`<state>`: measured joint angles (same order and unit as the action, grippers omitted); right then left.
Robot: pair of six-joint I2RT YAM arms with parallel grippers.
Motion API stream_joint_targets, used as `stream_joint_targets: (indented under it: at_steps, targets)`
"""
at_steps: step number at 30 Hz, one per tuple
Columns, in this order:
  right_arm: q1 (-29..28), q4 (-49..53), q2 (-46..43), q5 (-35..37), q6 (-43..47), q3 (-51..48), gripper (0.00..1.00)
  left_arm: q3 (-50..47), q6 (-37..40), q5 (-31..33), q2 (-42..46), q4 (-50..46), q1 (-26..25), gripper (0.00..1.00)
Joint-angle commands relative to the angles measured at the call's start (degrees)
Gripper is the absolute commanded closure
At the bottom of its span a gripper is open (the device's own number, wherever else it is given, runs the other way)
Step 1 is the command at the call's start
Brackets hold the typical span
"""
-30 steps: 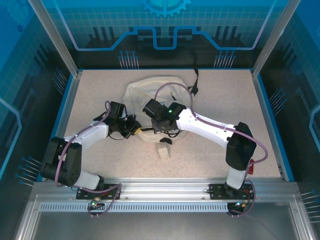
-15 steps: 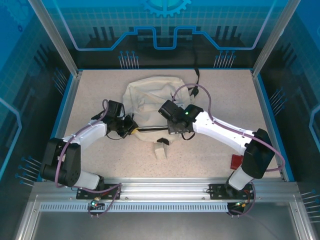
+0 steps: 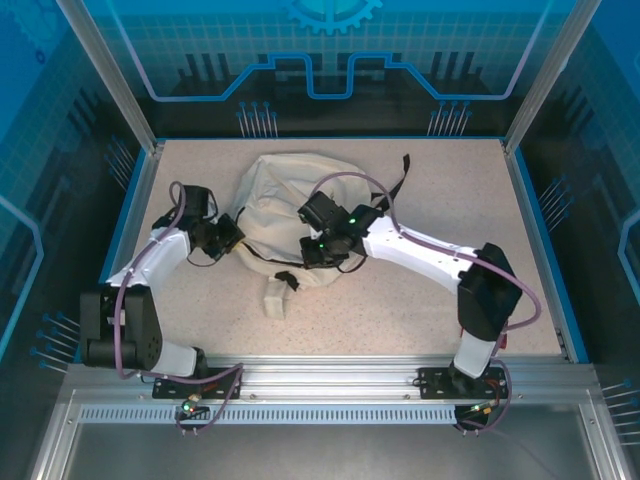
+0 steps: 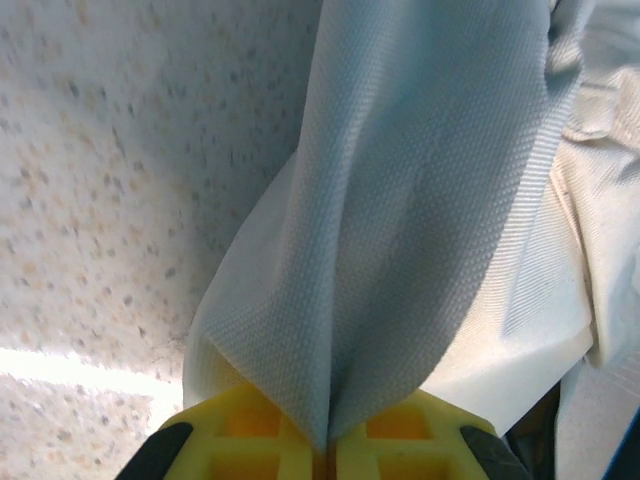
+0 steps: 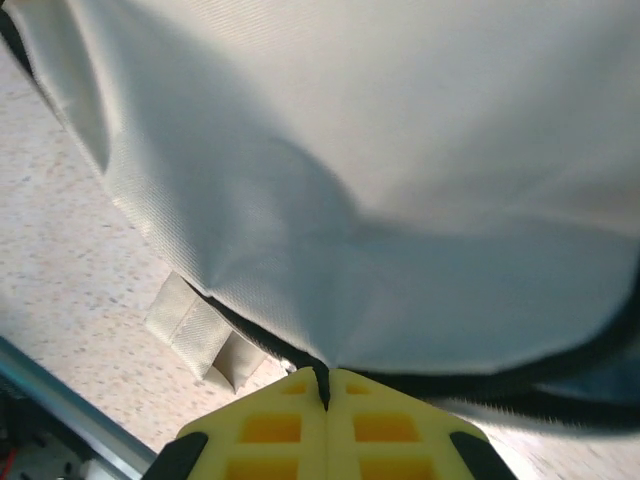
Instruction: Pack the student bag
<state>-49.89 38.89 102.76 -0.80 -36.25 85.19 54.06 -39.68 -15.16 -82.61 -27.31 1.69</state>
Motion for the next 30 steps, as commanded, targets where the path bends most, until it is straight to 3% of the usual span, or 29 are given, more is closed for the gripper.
stream_joint_targets:
  at_steps: [1,5,7,10,14,20,25,30]
  targets:
    - [-0.8,-3.8,4.2,-5.8,1.9,4.7,1.0,4.6,5.2,2.5,-2.5,-0.4,1.9,0.99]
    - [-0.7,-5.3,8.2,-5.8,1.4,7.8,1.0,5.4,5.7,3.7,-2.8,0.2,2.4,0.79]
    - [-0.6,-5.5,9.3,-5.8,1.4,9.0,1.0,5.2,5.8,4.9,-2.3,-0.8,2.5,0.59]
    - [-0.2,-6.1,9.8,-6.9,1.0,9.7,1.0,4.0,4.8,5.0,-0.9,-3.2,2.6,0.42]
    - [0.2,-7.3,8.5,-7.2,0.7,8.7,1.0,-0.5,0.6,1.3,3.7,-3.7,2.6,0.29]
    - [0.8,-8.4,6.4,-7.3,0.4,6.7,1.0,-9.4,-10.3,-7.7,11.8,2.5,1.2,0.21]
    - [1.0,-8.3,5.6,-6.9,0.0,6.0,1.0,-14.3,-17.8,-8.6,15.1,5.9,-2.5,0.2]
    - [1.1,-8.6,4.7,-6.4,-0.3,5.2,1.0,-19.4,-26.1,-10.8,15.5,15.2,-5.6,0.21]
